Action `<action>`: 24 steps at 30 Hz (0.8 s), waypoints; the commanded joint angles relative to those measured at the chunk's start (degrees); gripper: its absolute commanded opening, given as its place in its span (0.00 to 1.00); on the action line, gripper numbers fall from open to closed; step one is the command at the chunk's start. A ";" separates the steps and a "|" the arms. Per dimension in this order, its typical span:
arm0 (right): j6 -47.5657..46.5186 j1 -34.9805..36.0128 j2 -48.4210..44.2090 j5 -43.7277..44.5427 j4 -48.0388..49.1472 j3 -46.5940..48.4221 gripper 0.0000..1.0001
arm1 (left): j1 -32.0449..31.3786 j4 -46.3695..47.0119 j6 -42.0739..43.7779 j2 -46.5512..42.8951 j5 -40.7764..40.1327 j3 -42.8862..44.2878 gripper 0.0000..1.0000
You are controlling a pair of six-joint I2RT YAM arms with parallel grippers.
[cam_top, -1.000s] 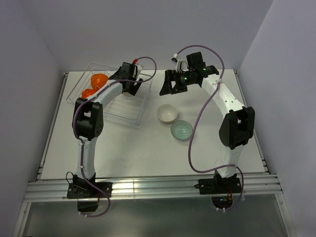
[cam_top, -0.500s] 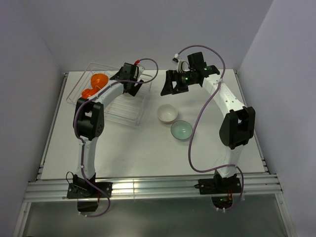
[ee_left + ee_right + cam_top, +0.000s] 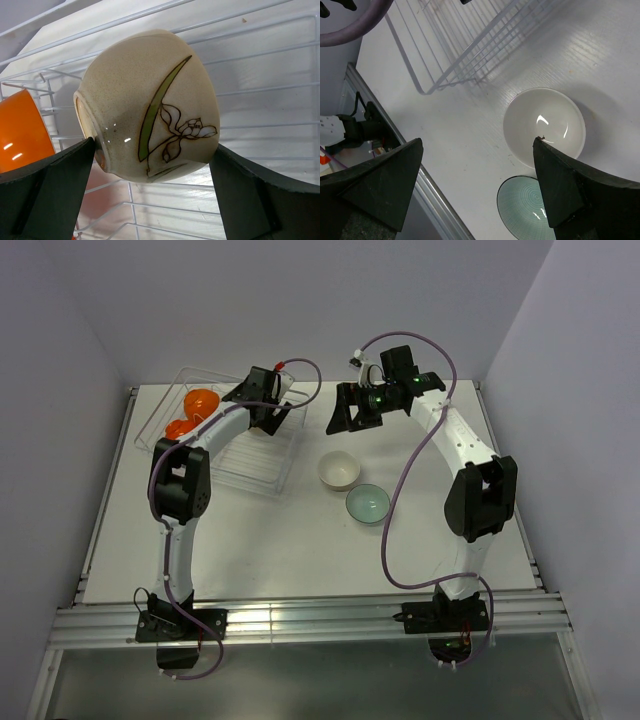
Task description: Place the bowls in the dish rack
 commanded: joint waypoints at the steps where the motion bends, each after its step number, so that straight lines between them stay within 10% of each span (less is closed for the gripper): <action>1: -0.70 -0.50 -1.55 -0.36 -0.25 0.51 0.98 | -0.22 0.44 -1.30 -1.63 2.93 -1.49 1.00; 24: -1.05 -0.59 -1.29 -0.89 -0.43 0.16 0.98 | -1.97 9.51 4.68 -7.78 -5.80 -6.33 0.99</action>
